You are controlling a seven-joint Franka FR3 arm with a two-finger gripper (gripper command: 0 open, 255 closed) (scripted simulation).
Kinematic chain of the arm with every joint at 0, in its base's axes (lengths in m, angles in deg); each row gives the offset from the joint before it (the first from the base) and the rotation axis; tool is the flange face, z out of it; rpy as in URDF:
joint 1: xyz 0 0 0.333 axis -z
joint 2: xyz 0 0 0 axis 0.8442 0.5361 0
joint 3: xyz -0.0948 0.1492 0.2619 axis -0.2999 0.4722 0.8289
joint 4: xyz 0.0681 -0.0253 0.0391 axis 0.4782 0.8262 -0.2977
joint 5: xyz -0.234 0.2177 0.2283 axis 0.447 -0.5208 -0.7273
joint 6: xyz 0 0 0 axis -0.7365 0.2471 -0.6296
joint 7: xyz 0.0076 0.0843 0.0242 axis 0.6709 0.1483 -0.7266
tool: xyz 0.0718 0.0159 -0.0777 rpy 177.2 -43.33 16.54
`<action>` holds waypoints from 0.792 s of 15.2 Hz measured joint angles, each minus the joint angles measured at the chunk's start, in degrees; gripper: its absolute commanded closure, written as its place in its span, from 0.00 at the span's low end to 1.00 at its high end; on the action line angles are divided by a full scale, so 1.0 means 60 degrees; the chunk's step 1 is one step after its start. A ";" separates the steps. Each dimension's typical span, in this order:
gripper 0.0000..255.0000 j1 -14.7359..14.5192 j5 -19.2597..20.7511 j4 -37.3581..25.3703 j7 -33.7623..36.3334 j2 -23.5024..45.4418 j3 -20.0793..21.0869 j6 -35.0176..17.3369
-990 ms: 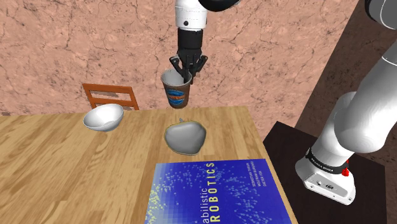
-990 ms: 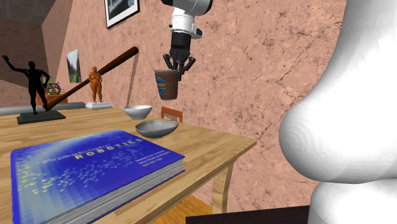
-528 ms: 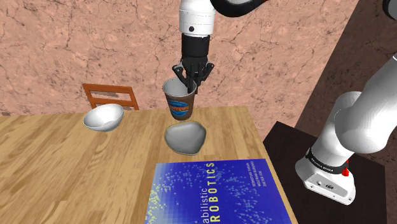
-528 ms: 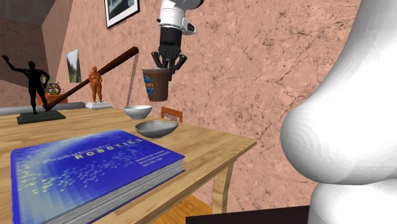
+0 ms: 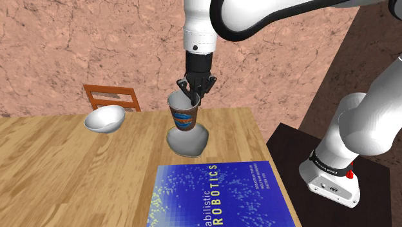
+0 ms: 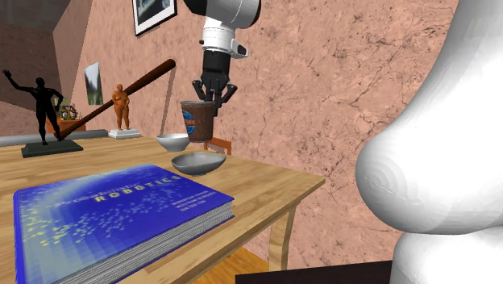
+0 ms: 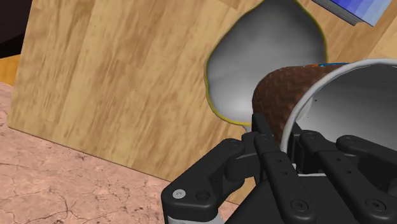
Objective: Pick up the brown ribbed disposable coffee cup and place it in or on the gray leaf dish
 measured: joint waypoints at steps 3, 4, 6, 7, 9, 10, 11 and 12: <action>1.00 -0.0006 -0.0017 0.0343 -0.0041 0.0017 0.0011 -0.0356; 1.00 -0.0017 -0.0017 0.0465 -0.0030 0.0042 0.0032 -0.0504; 1.00 -0.0024 -0.0023 0.0694 -0.0051 0.0075 0.0046 -0.0764; 1.00 -0.0021 -0.0025 0.0805 -0.0077 0.0093 0.0044 -0.0891; 1.00 -0.0036 -0.0027 0.0997 -0.0067 0.0129 0.0072 -0.1120; 1.00 -0.0037 -0.0028 0.1032 -0.0072 0.0140 0.0074 -0.1165; 1.00 -0.0038 -0.0029 0.1059 -0.0072 0.0143 0.0077 -0.1197; 1.00 -0.0038 -0.0028 0.1065 -0.0073 0.0148 0.0077 -0.1208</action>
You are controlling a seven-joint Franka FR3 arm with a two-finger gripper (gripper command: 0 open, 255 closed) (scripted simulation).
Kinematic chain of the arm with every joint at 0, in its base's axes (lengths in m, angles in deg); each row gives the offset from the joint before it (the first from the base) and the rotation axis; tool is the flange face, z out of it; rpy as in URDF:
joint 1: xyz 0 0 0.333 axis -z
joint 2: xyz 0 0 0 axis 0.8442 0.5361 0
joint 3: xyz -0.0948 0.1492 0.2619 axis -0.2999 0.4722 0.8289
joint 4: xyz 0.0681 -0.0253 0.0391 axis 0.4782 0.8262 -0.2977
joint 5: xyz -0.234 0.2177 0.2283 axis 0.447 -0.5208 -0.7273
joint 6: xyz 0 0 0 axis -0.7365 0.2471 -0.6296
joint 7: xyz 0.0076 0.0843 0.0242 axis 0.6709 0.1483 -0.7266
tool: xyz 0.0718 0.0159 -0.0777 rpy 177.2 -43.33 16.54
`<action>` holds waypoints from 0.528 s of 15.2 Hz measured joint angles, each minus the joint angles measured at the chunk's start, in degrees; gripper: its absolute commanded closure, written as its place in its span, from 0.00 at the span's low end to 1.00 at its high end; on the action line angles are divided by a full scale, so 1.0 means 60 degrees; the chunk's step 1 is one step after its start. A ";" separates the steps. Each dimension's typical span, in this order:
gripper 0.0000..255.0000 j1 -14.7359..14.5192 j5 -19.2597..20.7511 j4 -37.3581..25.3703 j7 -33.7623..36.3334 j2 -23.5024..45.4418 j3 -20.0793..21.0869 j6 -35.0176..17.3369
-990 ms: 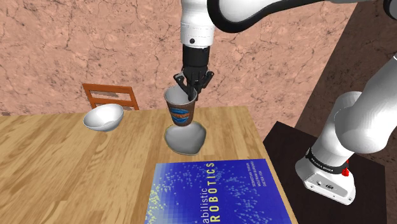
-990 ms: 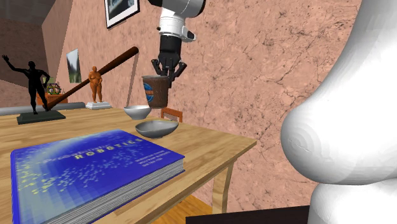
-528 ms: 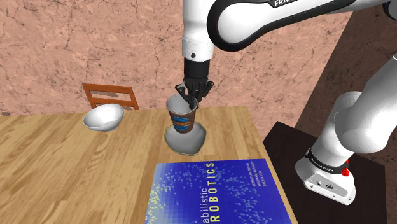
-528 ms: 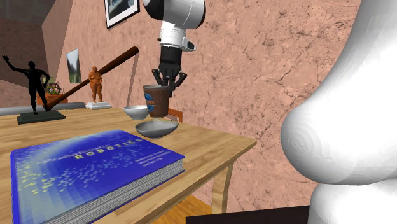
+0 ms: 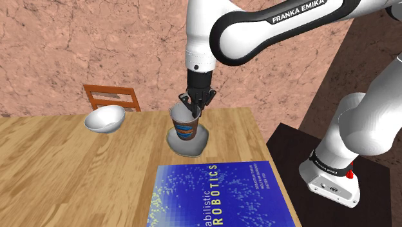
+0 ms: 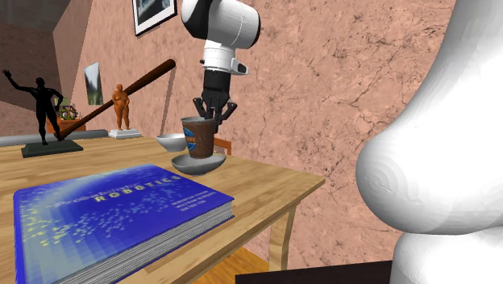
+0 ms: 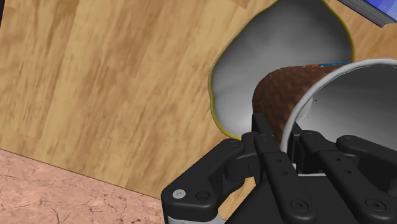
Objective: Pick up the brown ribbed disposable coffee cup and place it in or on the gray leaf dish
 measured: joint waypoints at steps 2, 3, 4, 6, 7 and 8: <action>1.00 0.0001 0.0001 0.0005 -0.0001 0.0005 0.0000 -0.0011; 1.00 0.0001 0.0001 0.0006 -0.0002 0.0006 0.0000 -0.0013; 0.00 0.0001 0.0001 0.0007 -0.0002 0.0006 0.0000 -0.0014; 0.00 0.0001 0.0001 0.0006 -0.0002 0.0005 0.0000 -0.0016; 0.00 0.0001 0.0001 0.0006 -0.0002 0.0005 0.0000 -0.0016; 0.00 0.0001 0.0001 0.0006 -0.0002 0.0005 0.0000 -0.0017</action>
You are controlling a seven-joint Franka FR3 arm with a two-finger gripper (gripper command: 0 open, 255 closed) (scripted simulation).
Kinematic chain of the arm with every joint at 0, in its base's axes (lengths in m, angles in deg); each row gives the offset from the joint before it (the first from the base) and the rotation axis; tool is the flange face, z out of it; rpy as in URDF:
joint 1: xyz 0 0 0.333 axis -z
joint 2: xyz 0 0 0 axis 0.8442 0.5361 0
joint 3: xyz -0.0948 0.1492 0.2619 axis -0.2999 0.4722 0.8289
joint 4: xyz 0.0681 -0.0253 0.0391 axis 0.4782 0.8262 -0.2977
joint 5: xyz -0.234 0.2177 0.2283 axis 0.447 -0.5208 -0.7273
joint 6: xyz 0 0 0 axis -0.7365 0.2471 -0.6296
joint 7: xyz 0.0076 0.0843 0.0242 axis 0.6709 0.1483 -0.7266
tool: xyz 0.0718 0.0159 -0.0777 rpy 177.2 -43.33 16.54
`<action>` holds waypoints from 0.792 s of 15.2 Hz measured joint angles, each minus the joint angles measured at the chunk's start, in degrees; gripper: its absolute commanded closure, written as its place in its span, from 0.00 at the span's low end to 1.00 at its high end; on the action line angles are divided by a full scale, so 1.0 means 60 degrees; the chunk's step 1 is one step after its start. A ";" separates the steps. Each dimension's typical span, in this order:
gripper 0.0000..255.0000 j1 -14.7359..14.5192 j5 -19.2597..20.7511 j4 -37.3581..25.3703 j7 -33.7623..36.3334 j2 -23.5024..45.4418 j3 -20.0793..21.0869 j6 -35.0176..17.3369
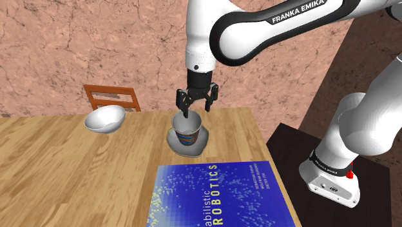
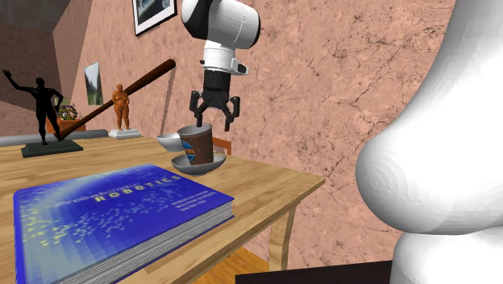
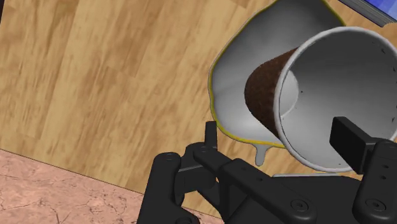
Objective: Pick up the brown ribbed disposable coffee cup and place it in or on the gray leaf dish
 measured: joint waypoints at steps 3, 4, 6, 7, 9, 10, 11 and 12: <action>0.00 0.0007 -0.0017 -0.0078 -0.0016 -0.0075 -0.0023 0.0147; 0.00 0.0029 -0.0010 -0.0301 -0.0030 -0.0108 -0.0058 0.0401; 0.00 0.0042 0.0001 -0.0702 0.0000 -0.0163 -0.0085 0.0852; 0.00 0.0052 -0.0020 -0.0761 -0.0030 -0.0248 -0.0117 0.0998; 0.00 0.0056 -0.0021 -0.0876 -0.0026 -0.0276 -0.0128 0.1144; 0.00 0.0059 -0.0024 -0.0892 -0.0034 -0.0289 -0.0136 0.1175; 0.00 0.0061 -0.0025 -0.0898 -0.0038 -0.0296 -0.0140 0.1190; 0.00 0.0061 -0.0026 -0.0902 -0.0039 -0.0299 -0.0141 0.1198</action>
